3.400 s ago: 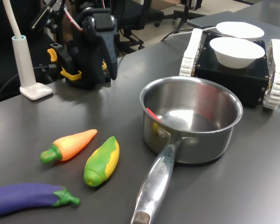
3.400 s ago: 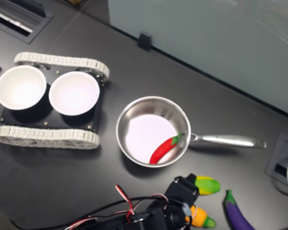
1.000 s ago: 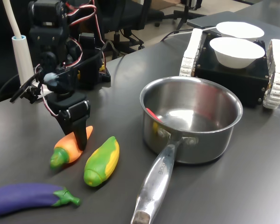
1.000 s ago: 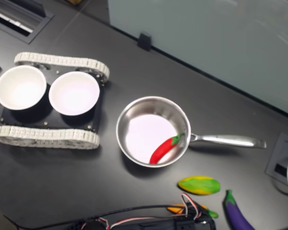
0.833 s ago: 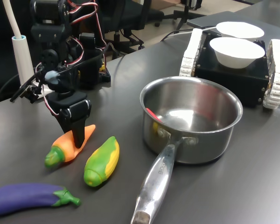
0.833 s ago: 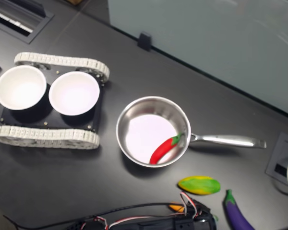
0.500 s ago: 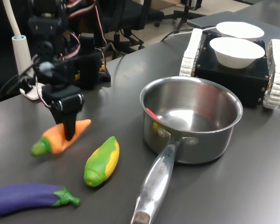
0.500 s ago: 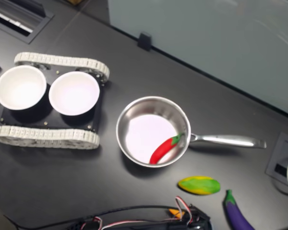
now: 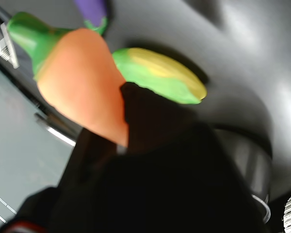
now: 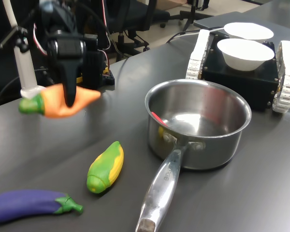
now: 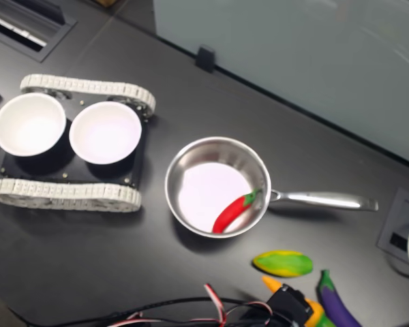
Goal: Pick up the carrot and place them in the pan
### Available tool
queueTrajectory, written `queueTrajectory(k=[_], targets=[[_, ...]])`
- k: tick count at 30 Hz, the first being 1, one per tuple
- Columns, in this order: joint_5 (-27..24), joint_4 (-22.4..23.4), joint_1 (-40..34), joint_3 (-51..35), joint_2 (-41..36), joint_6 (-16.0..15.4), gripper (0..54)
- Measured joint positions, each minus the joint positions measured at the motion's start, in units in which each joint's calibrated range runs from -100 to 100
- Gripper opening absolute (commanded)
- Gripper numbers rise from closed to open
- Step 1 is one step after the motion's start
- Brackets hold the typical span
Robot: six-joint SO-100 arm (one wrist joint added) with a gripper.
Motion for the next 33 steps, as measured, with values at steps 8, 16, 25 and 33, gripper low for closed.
queueTrajectory(k=[8,16,25,33], targets=[[-6.4,-1.6,1.4,-4.7,-4.9,-3.9,0.1],[-12.7,-5.8,-2.3,-8.6,-8.0,-4.2,0.0],[-17.3,-11.0,-8.8,-10.4,-11.2,-4.3,0.0],[-18.5,-12.7,-21.7,-10.4,-11.7,-0.2,0.0]])
